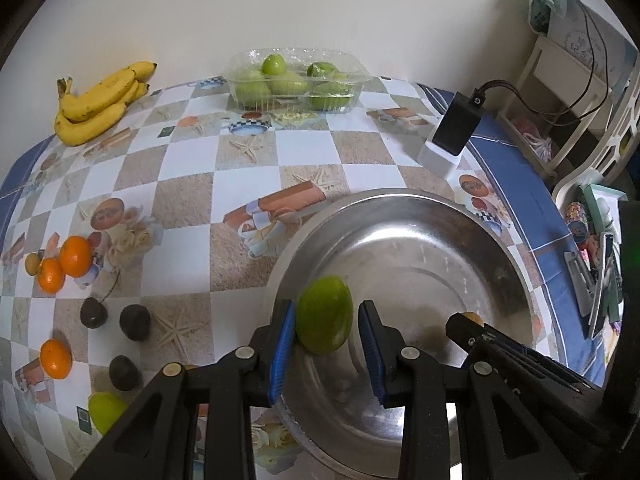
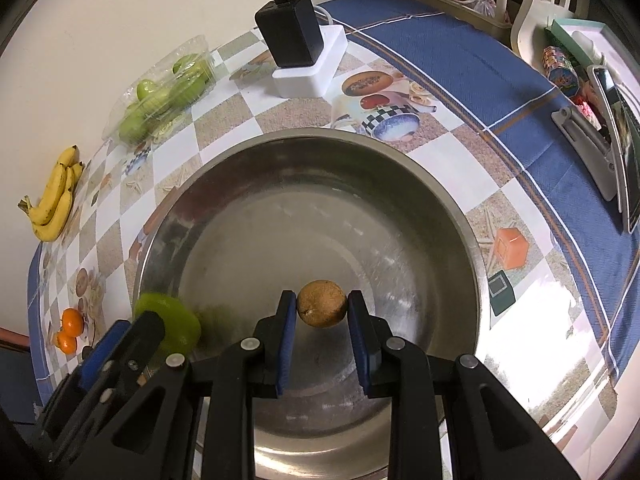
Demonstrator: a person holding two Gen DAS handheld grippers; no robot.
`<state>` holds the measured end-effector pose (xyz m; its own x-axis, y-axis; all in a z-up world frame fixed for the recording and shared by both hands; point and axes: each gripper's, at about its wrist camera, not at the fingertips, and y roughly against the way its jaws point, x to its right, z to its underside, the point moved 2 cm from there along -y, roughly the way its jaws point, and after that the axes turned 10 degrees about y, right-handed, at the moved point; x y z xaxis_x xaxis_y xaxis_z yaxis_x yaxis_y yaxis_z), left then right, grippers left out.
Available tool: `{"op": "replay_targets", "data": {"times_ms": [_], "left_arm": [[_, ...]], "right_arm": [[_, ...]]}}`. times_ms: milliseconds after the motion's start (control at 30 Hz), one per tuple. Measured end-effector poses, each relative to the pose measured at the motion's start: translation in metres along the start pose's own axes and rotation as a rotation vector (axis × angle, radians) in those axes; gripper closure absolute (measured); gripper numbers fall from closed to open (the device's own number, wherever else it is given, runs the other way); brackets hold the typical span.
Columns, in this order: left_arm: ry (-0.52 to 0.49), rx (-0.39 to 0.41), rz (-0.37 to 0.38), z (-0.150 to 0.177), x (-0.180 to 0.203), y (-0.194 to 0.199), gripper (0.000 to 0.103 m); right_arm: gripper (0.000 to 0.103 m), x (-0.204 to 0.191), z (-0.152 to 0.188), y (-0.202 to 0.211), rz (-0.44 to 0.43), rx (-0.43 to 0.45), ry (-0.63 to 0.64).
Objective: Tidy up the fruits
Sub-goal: 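Open the left gripper over the bowl while the right gripper releases the brown fruit into it, then withdraw both open grippers from the bowl toward the remaining fruit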
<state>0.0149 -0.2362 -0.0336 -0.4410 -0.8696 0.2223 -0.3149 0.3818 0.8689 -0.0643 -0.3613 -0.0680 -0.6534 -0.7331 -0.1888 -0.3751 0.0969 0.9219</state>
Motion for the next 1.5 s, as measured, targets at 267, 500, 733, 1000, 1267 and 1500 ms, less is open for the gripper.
{"op": "replay_targets", "data": {"times_ms": [267, 500, 733, 1000, 1267, 1500], "left_arm": [[0.023, 0.01, -0.018, -0.004, -0.007, 0.008, 0.056], [0.109, -0.013, -0.109, -0.008, -0.034, 0.01, 0.042], [0.192, -0.044, -0.199, -0.01, -0.069, 0.006, 0.024], [0.208, -0.035, -0.283, -0.01, -0.086, 0.003, 0.0], [0.163, 0.004, -0.347, -0.011, -0.089, 0.005, 0.0], [0.119, 0.071, -0.393, -0.015, -0.09, 0.012, 0.0]], "right_arm": [[0.064, -0.002, -0.001, 0.001, 0.007, 0.004, 0.011], [0.064, -0.005, -0.001, -0.001, 0.025, -0.004, 0.032], [0.056, -0.009, -0.002, -0.002, 0.048, -0.002, 0.063], [0.03, -0.015, -0.002, -0.002, 0.061, 0.004, 0.1], [0.011, -0.02, 0.0, -0.004, 0.075, 0.008, 0.128], [0.004, -0.024, 0.0, -0.003, 0.094, 0.018, 0.152]]}}
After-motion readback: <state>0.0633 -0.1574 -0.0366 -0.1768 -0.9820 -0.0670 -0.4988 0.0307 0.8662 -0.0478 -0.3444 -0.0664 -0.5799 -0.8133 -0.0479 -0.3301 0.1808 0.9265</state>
